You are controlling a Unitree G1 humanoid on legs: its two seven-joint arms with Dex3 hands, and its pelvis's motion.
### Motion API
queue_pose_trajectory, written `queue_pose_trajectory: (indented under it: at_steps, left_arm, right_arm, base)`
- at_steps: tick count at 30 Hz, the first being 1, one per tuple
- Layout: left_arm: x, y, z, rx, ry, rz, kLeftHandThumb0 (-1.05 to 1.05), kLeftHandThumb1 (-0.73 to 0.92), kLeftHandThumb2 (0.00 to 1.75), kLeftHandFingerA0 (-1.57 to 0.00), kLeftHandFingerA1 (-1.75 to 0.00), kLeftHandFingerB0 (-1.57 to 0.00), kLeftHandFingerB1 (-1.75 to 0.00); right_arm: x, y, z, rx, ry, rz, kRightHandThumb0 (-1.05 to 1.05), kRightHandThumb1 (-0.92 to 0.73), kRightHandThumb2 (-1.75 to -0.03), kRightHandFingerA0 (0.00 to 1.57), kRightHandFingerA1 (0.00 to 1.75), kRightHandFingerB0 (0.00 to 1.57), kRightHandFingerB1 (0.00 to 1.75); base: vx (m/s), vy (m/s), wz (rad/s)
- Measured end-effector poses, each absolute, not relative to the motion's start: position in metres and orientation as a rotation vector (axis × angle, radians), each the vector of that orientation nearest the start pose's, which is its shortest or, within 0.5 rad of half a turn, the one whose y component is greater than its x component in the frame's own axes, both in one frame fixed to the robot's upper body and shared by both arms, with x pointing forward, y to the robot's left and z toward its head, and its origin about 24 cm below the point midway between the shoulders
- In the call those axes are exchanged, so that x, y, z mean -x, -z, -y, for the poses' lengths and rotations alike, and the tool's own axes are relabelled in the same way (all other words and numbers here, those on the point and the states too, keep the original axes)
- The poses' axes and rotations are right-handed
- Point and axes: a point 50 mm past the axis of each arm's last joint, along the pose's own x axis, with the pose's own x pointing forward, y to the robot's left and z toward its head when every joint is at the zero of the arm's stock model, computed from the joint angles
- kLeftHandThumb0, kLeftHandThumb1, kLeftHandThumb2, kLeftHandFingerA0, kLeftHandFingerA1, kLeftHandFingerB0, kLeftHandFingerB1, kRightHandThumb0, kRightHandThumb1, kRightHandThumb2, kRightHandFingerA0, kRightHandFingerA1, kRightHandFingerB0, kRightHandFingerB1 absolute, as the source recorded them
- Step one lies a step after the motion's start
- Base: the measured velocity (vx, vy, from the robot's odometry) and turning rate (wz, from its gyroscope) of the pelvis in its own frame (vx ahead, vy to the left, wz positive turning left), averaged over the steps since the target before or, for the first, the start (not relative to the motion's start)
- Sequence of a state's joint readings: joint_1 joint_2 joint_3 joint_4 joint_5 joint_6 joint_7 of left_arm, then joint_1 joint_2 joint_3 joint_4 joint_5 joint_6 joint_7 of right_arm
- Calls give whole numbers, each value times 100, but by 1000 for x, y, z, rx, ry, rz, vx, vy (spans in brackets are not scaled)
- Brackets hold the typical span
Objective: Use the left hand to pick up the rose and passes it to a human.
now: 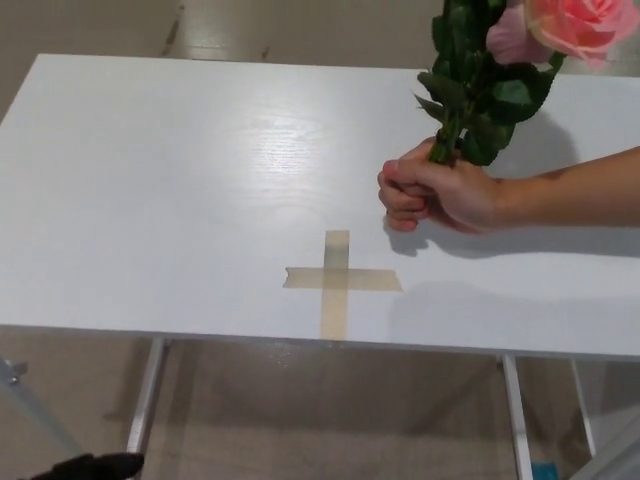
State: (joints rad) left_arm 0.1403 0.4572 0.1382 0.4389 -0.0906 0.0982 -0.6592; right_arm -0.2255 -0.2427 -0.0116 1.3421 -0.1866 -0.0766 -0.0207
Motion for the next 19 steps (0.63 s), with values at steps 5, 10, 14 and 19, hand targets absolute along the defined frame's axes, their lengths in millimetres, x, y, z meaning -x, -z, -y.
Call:
queue_pose_trajectory:
  at_steps: [5, 10, 14, 19]
  left_arm:
    - [-177, 70, -286, -142, 269, -787, -75, 44, 74, -12, -37, -16, -36]
    - [-175, 88, -292, -168, 176, -878, -72, 62, 59, -35, -34, -26, -30]
    - [-168, 100, -296, -201, 115, -953, -69, 64, 60, -37, -34, -27, -30]
    - [-160, 109, -304, -249, 21, -1003, -66, 60, 59, -39, -35, -27, -30]
  right_arm:
    - [-164, 138, 241, 391, 35, -1045, -33, -68, -61, 67, 43, 53, 39]
    - [-164, 138, 240, 390, 34, -1045, -34, -68, -60, 68, 42, 55, 38]
    - [-164, 138, 240, 389, 35, -1045, -33, -68, -60, 68, 42, 54, 38]
    - [-164, 138, 240, 388, 36, -1044, -33, -68, -60, 68, 42, 54, 38]
  base:
    - [0, 0, 0]
    - [0, 0, 0]
    - [0, 0, 0]
    - [0, 0, 0]
